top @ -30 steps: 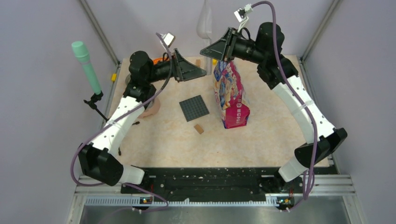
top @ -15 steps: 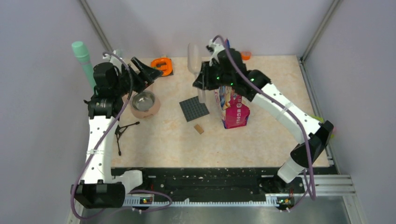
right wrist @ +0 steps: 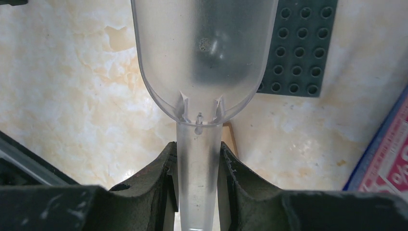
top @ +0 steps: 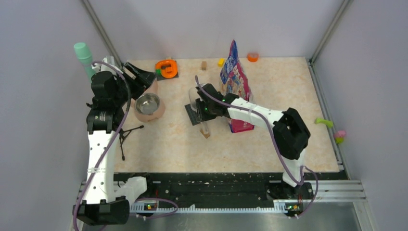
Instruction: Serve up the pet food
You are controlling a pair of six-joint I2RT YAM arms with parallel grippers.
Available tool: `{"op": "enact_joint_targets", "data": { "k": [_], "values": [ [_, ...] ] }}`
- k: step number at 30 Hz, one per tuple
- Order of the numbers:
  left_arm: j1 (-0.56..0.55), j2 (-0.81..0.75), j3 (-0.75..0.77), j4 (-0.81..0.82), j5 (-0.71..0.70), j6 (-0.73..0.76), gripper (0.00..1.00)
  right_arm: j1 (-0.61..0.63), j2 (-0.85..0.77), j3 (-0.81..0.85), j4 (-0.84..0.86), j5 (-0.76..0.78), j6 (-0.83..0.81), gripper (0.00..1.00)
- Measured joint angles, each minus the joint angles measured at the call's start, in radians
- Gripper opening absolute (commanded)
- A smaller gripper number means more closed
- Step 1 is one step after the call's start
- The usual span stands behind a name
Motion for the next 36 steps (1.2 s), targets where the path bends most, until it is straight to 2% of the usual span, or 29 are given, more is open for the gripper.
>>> {"op": "enact_joint_targets", "data": {
  "k": [11,25,26,28,31,33,36],
  "values": [
    [0.0,0.016,-0.01,0.001,0.009,-0.018,0.74,0.044,0.263,0.139,0.053,-0.023,0.117,0.0],
    [0.0,0.017,-0.032,-0.013,0.009,-0.014,0.74,0.097,0.385,0.301,0.024,-0.034,0.156,0.0],
    [0.0,0.017,-0.032,-0.013,0.009,-0.014,0.74,0.098,0.399,0.321,0.016,-0.027,0.157,0.03],
    [0.0,0.017,-0.033,-0.013,0.009,-0.014,0.74,0.101,0.426,0.361,-0.005,-0.009,0.16,0.18],
    [0.0,0.017,-0.04,-0.012,0.01,-0.014,0.74,0.104,0.442,0.384,-0.029,0.009,0.162,0.33],
    [0.0,0.017,-0.048,-0.012,0.015,-0.015,0.74,0.106,0.443,0.385,-0.037,0.011,0.163,0.49],
    [0.0,0.017,-0.058,-0.012,0.022,-0.018,0.74,0.11,0.443,0.385,-0.039,0.011,0.164,0.55]
  ]
}}
